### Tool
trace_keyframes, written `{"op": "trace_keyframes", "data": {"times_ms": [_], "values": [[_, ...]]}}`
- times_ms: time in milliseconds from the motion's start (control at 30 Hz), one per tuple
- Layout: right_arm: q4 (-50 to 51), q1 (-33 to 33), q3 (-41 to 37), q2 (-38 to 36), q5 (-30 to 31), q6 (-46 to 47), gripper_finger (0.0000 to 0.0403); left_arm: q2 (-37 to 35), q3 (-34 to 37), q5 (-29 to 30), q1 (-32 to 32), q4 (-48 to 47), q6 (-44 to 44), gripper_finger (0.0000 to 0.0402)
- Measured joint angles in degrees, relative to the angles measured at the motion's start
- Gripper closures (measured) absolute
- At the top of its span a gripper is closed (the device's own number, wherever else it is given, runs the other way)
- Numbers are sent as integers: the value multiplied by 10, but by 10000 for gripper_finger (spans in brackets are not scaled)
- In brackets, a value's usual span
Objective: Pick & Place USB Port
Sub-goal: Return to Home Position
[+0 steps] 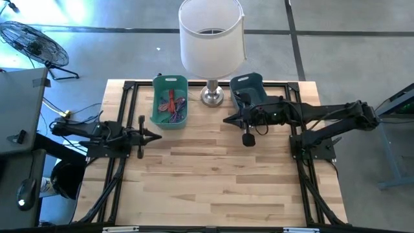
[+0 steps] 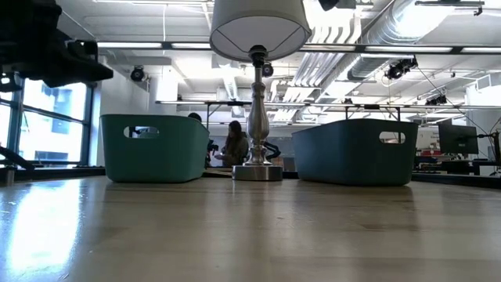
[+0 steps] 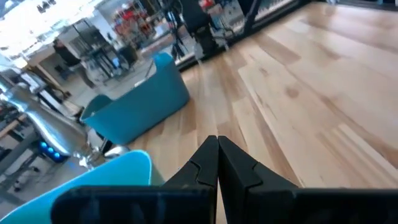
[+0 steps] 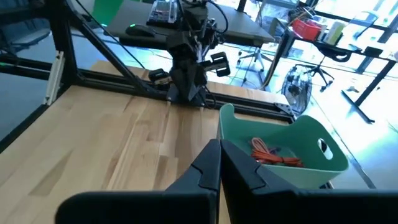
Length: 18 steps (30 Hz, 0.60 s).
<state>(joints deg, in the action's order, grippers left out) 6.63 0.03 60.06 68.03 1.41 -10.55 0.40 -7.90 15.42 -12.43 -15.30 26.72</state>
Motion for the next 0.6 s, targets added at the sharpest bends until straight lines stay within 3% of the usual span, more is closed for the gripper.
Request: {"op": "trace_keyframes", "data": {"times_ms": [100, 333, 600], "values": [[-32, 11, -25, -4, 21, 0, 403, 0, 30, -10, 0, 58, 0, 401], [-140, 16, -141, -56, 37, 25, 403, -1, 53, -100, 0, 126, 27, 401], [-288, 16, -313, -154, -4, 53, 403, 6, 56, -135, 0, 127, 29, 401]]}}
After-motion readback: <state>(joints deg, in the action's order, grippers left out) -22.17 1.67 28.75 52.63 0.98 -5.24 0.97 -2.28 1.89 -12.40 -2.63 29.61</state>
